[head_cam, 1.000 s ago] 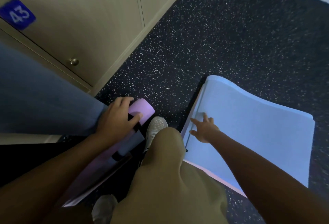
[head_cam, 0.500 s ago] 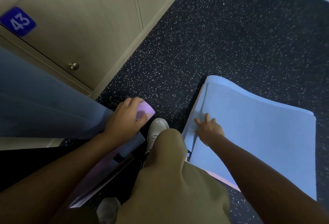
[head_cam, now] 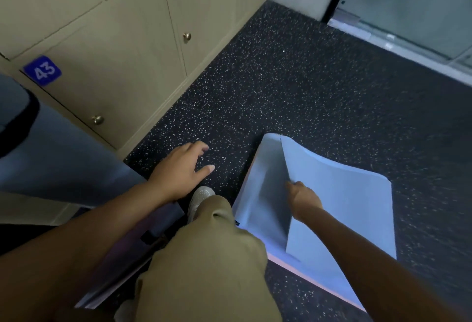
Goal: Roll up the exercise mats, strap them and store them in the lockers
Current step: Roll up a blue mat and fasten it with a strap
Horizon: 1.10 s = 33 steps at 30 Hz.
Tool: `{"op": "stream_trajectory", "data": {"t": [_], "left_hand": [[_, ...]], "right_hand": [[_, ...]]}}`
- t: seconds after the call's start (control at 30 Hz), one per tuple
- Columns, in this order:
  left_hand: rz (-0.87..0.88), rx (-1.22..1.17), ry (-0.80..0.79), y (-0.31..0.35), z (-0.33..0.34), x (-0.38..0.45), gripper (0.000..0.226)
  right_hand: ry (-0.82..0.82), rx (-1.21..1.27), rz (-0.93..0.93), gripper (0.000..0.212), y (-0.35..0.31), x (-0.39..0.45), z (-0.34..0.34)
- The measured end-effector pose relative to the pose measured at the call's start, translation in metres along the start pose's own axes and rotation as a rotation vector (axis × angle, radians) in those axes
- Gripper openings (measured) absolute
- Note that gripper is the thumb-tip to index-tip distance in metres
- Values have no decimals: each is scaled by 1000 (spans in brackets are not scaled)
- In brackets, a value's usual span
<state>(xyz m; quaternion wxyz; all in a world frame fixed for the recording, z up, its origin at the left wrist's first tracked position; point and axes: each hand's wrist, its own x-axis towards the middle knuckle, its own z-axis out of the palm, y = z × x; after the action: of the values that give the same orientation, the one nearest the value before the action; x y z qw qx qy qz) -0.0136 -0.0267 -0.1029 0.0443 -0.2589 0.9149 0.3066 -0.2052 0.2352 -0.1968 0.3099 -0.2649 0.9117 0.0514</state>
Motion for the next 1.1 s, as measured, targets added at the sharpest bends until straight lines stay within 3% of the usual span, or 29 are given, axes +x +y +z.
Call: {"op": "stream_trajectory", "data": {"t": [0.43,0.6,0.83,0.93,1.1], "left_hand": [[292,-23,-36,179,-67,-63,47],[406,18,-15,235,-76,-109,41],[548,47,-40,312,-59,-167,33],[594,18,-49,349,-48,-184,33],[661,-23,-49,412,-41,-207,33]], "right_hand": [[381,277,141,16,114,-157,-165],[489,273,271,27,164,-234,-204],[696,516,491,27,209,-346,-236],[789,597,541,37,225,-380,-244],[924,533,632,33,233,-446,-265]]}}
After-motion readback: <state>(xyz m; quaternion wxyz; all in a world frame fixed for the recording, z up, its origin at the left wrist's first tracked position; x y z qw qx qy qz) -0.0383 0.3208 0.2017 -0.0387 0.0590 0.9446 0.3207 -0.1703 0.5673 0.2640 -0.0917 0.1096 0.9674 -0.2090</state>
